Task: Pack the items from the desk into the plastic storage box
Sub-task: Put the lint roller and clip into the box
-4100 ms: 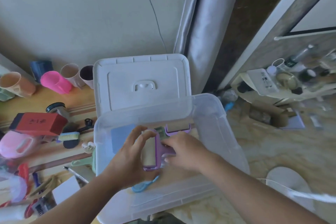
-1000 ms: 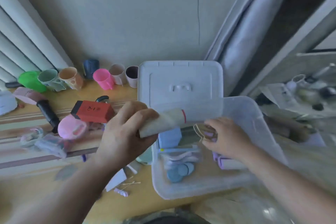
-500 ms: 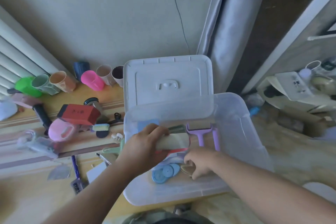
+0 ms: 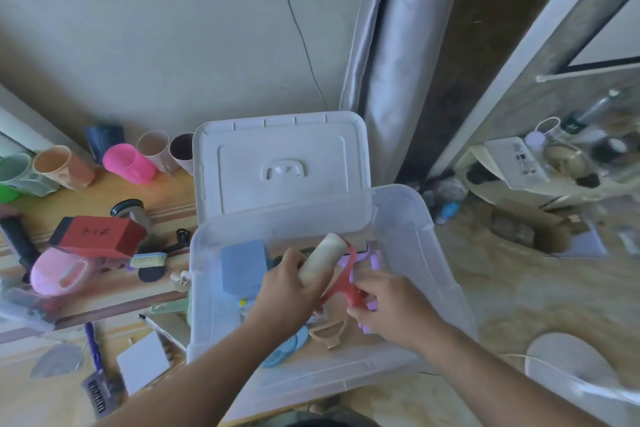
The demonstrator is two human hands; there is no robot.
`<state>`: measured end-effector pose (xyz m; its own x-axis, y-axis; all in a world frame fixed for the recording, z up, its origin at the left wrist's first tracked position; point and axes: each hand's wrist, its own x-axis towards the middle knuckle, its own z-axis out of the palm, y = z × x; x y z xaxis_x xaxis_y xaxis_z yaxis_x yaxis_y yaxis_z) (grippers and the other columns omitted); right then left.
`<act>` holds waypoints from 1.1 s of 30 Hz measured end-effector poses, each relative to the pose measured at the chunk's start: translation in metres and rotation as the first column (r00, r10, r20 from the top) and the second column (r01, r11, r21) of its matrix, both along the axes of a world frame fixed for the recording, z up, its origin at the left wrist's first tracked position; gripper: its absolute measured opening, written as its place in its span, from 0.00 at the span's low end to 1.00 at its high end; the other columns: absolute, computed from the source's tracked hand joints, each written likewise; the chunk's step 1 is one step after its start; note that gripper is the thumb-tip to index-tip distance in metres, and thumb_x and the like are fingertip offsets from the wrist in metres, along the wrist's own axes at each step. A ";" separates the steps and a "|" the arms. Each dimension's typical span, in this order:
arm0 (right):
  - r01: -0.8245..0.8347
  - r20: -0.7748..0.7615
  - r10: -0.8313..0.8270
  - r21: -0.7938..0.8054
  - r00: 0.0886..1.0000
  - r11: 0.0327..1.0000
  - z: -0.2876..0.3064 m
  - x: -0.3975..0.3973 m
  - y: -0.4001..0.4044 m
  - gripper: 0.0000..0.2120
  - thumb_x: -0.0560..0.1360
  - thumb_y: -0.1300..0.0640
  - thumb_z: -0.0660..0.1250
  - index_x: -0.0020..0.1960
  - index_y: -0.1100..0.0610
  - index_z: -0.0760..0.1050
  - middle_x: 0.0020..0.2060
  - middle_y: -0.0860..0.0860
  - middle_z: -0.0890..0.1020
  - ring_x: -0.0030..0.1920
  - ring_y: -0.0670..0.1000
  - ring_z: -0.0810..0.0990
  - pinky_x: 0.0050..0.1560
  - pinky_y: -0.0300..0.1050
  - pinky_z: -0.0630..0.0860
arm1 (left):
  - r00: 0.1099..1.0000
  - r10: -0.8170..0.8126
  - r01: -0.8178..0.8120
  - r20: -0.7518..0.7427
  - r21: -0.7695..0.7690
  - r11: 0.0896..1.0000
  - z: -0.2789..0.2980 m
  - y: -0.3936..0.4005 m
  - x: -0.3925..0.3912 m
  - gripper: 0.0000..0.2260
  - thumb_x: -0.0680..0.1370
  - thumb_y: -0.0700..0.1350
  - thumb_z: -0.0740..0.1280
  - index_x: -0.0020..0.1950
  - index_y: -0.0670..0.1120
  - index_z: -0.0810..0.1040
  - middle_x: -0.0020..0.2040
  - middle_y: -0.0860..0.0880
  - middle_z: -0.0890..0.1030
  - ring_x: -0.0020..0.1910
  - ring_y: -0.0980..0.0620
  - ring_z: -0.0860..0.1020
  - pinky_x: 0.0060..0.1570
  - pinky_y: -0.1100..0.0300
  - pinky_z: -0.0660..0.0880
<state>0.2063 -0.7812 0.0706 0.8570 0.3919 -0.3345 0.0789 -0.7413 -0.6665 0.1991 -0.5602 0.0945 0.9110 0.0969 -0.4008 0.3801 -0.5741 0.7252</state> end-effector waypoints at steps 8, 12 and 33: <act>0.247 -0.006 -0.258 -0.264 0.966 0.932 -0.036 0.017 -0.022 0.05 0.72 0.53 0.69 0.39 0.54 0.76 0.35 0.49 0.83 0.39 0.53 0.82 0.39 0.49 0.78 | 0.943 -0.322 0.301 0.086 0.193 0.934 -0.035 0.006 -0.002 0.32 0.76 0.68 0.59 0.76 0.56 0.67 0.71 0.52 0.72 0.69 0.50 0.72 0.69 0.53 0.70; 0.186 -0.136 -0.275 -0.459 0.952 0.869 -0.050 0.038 -0.022 0.02 0.73 0.56 0.68 0.44 0.54 0.79 0.41 0.50 0.84 0.45 0.55 0.84 0.41 0.45 0.78 | 0.833 -0.547 0.444 0.082 0.491 0.749 -0.049 0.022 -0.017 0.25 0.74 0.57 0.70 0.71 0.57 0.73 0.70 0.49 0.74 0.66 0.44 0.75 0.61 0.51 0.76; -0.242 0.609 0.259 -0.112 0.750 0.964 0.002 0.026 0.184 0.28 0.69 0.50 0.73 0.68 0.55 0.77 0.65 0.58 0.75 0.63 0.65 0.74 0.62 0.62 0.76 | 0.849 -0.255 0.009 0.464 0.468 0.884 -0.015 0.198 -0.052 0.18 0.76 0.53 0.72 0.65 0.53 0.79 0.64 0.48 0.75 0.66 0.43 0.73 0.65 0.48 0.72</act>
<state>0.2319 -0.5968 0.0722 0.7535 0.6211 0.2154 0.6493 -0.6516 -0.3923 0.1466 -0.3621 0.0791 0.9860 0.0111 0.1662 -0.0664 -0.8890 0.4531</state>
